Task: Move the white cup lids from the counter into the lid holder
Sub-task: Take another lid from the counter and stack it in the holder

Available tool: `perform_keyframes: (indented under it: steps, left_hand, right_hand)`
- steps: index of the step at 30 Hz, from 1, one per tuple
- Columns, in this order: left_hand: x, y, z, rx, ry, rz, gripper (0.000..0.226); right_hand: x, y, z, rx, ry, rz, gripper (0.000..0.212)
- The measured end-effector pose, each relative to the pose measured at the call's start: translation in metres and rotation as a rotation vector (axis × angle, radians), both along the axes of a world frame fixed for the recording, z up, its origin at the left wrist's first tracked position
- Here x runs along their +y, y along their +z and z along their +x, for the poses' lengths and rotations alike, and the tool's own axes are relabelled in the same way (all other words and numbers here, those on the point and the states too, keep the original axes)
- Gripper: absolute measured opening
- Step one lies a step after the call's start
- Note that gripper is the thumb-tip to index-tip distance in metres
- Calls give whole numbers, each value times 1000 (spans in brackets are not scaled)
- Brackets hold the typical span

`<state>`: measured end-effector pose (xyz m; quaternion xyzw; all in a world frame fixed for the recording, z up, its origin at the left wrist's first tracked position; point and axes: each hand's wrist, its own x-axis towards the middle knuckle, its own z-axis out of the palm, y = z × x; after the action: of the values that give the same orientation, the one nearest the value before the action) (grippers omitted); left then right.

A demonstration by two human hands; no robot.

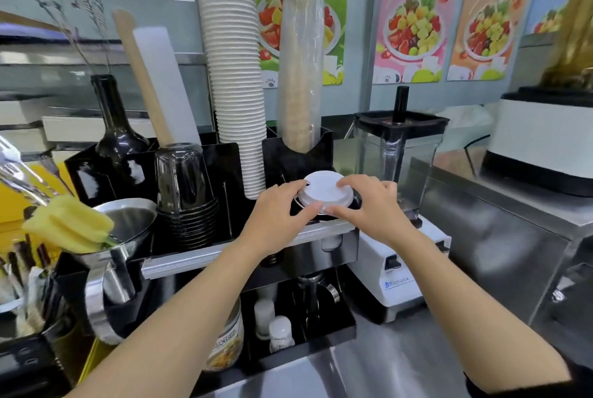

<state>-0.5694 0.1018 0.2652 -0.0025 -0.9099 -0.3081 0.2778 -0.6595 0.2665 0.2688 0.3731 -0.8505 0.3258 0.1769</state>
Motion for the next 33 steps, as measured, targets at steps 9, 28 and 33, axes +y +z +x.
perform_keyframes:
  steps: [9,28,33]
  left_hand:
    - [3,-5,-4,-104,60,-259,62]
    - [3,-5,-9,-146,144,-378,63]
    - [4,2,-17,-181,168,-394,66]
  right_hand:
    - [-7,-13,-9,51,-44,102,84]
    - [-3,-10,-17,172,-71,146,37]
    - [-15,-4,-23,72,-121,197,44]
